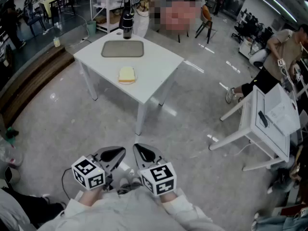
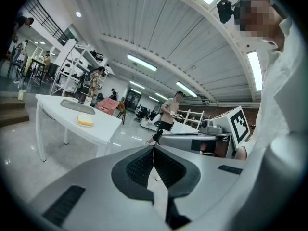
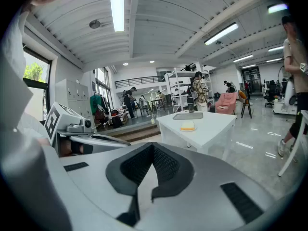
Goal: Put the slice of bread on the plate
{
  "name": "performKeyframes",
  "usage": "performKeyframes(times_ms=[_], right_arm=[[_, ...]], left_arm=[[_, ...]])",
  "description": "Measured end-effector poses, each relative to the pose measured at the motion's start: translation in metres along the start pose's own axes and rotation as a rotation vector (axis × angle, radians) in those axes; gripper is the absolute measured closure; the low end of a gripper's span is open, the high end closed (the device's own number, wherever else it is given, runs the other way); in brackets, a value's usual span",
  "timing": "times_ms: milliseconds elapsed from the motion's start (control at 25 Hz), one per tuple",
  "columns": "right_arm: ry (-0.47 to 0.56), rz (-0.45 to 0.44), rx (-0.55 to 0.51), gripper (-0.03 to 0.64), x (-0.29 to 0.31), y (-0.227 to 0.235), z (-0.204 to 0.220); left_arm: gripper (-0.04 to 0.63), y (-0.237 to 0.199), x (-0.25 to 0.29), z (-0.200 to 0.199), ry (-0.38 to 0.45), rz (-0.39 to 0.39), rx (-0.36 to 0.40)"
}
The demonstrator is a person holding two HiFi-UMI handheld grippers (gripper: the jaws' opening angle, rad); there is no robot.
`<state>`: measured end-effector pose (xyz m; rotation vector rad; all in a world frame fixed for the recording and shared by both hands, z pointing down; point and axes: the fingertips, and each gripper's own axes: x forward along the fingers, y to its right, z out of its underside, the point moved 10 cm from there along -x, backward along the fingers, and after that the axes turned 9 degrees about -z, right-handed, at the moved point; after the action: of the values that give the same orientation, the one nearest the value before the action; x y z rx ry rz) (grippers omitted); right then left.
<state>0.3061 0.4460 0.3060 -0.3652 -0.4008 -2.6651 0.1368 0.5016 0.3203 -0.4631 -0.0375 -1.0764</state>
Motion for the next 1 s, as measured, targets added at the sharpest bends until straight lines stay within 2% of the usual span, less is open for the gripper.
performKeyframes(times_ms=[560, 800, 1000], right_arm=[[-0.016, -0.015, -0.001, 0.603, 0.001, 0.003, 0.002], [0.043, -0.022, 0.018, 0.601, -0.003, 0.012, 0.002], [0.026, -0.022, 0.020, 0.601, -0.006, 0.016, 0.005]], left_arm=[[0.586, 0.001, 0.006, -0.003, -0.005, -0.002, 0.018], [0.586, 0.005, 0.015, -0.002, -0.004, -0.006, 0.004], [0.586, 0.006, 0.019, 0.001, -0.013, -0.021, 0.014]])
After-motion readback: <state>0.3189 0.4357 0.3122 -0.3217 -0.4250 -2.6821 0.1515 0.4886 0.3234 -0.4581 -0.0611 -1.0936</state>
